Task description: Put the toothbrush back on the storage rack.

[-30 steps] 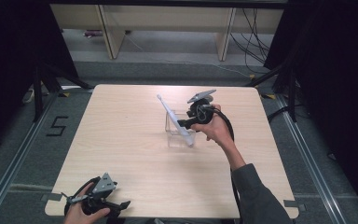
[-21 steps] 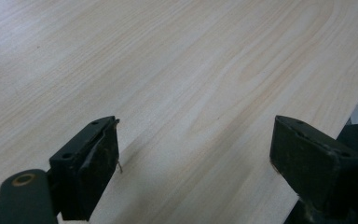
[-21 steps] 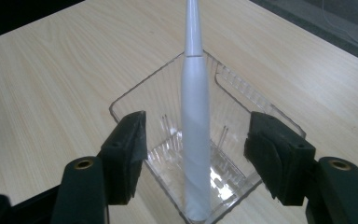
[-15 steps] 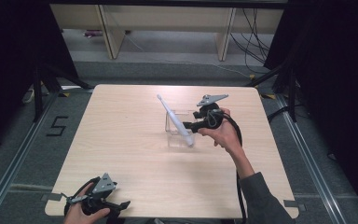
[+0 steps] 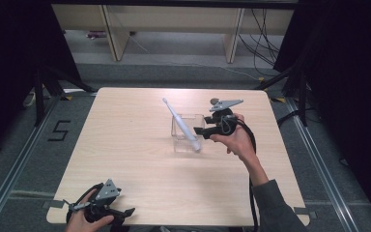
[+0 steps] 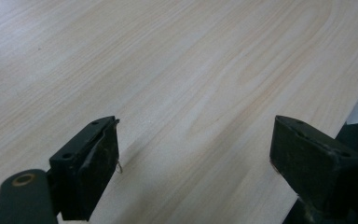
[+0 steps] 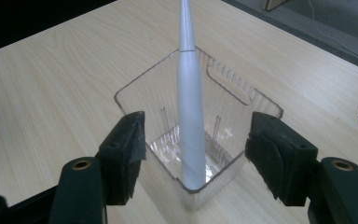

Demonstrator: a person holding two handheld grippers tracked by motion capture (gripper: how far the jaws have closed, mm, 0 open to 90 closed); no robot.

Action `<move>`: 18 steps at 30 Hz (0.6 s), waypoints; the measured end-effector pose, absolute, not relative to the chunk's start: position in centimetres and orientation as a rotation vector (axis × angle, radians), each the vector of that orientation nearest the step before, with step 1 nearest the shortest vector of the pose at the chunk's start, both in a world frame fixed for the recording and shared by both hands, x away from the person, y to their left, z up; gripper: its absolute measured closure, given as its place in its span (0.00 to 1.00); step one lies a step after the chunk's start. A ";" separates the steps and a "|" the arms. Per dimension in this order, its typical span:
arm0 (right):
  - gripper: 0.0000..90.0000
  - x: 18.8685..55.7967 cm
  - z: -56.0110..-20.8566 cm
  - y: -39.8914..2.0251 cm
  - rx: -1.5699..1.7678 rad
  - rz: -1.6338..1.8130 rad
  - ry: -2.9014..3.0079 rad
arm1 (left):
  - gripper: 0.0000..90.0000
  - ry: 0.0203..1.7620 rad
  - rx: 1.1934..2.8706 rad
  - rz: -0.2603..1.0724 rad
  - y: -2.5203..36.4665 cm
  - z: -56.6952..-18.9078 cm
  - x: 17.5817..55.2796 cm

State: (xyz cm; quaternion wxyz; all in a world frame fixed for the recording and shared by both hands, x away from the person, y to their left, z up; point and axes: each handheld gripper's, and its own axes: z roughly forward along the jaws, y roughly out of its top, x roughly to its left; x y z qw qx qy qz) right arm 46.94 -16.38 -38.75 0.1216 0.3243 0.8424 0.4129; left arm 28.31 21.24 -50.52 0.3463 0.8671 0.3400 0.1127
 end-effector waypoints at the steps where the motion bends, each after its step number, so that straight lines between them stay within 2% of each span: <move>1: 0.42 46.9 -38.8 -16.4 0.958 1.211 2.453 | 0.17 0.883 2.249 0.293 21.2 -50.5 28.3; 18: 0.40 46.5 -39.6 -18.4 0.973 1.232 2.407 | 0.17 0.888 2.254 0.291 21.2 -50.5 28.3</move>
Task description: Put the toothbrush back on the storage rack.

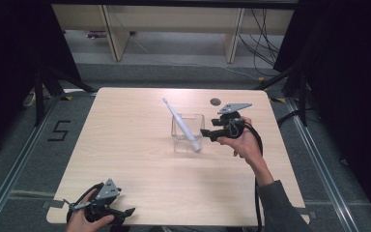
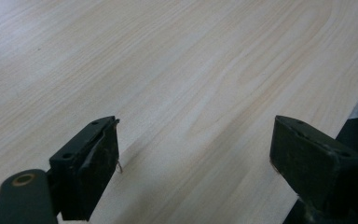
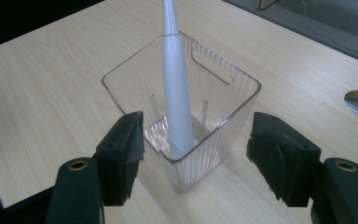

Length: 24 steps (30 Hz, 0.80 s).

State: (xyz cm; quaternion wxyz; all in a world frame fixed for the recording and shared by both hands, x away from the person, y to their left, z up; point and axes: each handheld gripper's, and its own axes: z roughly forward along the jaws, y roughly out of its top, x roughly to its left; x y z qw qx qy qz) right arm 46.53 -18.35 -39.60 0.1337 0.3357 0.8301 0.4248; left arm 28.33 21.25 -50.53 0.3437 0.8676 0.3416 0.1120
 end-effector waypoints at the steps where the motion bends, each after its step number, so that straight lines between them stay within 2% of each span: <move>1: 0.40 46.5 -39.5 -18.4 0.984 1.214 2.431 | 0.17 0.890 2.251 0.293 21.3 -50.5 28.3; 24: 0.38 45.2 -39.0 -19.6 0.991 1.216 2.402 | 0.17 0.884 2.253 0.295 21.3 -50.6 28.1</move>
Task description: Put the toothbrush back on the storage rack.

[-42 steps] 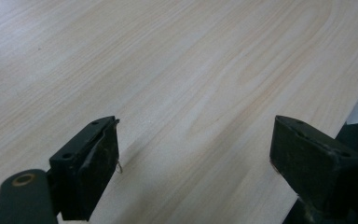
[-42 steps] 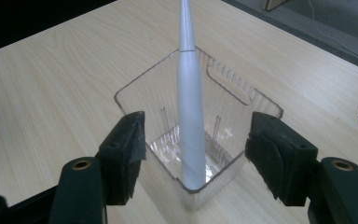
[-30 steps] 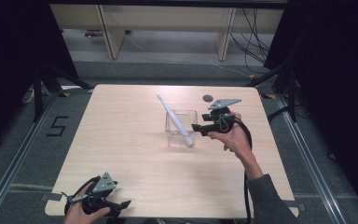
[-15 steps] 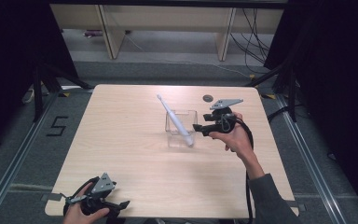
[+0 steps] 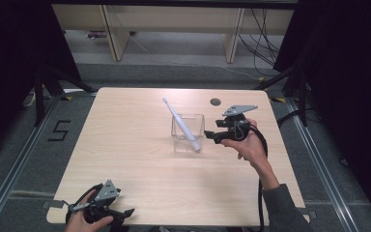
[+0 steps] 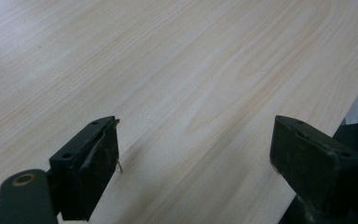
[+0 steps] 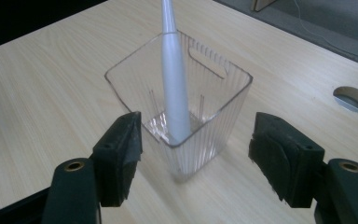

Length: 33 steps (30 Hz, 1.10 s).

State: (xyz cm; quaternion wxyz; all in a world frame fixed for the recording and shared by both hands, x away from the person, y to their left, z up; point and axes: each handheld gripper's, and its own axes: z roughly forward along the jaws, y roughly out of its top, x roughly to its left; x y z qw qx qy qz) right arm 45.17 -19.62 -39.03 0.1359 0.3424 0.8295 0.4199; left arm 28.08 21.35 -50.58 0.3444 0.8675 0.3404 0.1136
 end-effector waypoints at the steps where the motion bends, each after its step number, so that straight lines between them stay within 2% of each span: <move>1: 0.38 45.0 -39.2 -19.9 0.984 1.209 2.401 | 0.17 0.885 2.254 0.297 21.4 -50.6 28.1; 11: 0.35 43.9 -40.9 -21.7 0.998 1.226 2.342 | 0.17 0.888 2.249 0.295 21.3 -50.6 28.0; 33: 0.29 40.7 -43.1 -21.5 1.056 1.220 2.357 | 0.17 0.887 2.251 0.297 21.4 -50.6 28.0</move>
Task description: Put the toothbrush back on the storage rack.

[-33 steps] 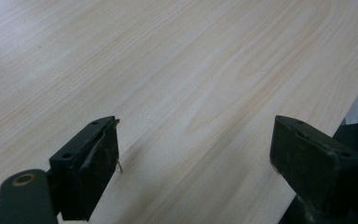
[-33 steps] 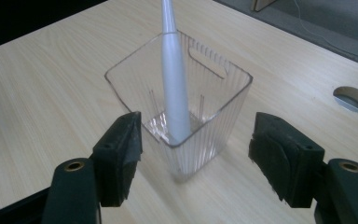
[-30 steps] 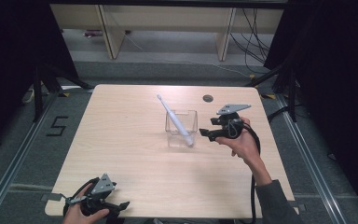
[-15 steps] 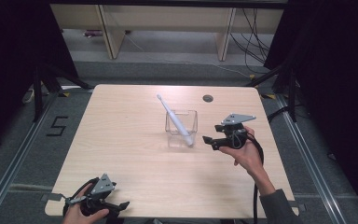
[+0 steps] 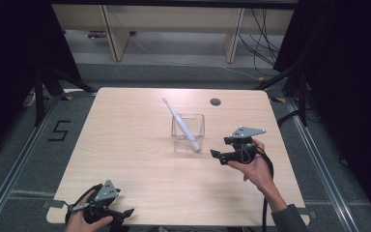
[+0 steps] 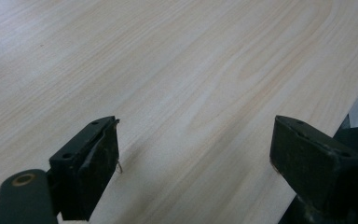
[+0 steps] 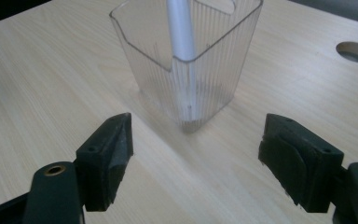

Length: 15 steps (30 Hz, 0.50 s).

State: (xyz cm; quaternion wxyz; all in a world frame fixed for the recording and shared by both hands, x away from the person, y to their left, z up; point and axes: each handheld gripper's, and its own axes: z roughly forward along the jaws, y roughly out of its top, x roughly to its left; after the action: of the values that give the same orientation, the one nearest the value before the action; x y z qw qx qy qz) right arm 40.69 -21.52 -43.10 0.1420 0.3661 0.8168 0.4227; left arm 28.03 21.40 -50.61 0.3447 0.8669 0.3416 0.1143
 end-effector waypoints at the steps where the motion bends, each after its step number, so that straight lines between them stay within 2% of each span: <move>1: 0.29 40.7 -43.3 -21.5 1.050 1.218 2.359 | 0.17 0.884 2.253 0.298 21.4 -50.6 28.0; 15: 0.29 38.9 -44.8 -21.6 1.067 1.206 2.398 | 0.17 0.883 2.251 0.300 21.5 -50.5 28.0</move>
State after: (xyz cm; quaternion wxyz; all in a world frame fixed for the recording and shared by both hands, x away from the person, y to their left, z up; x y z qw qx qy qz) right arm 38.85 -21.58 -44.83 0.1264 0.3663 0.8236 0.4142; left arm 28.04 21.46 -50.53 0.3454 0.8669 0.3402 0.1156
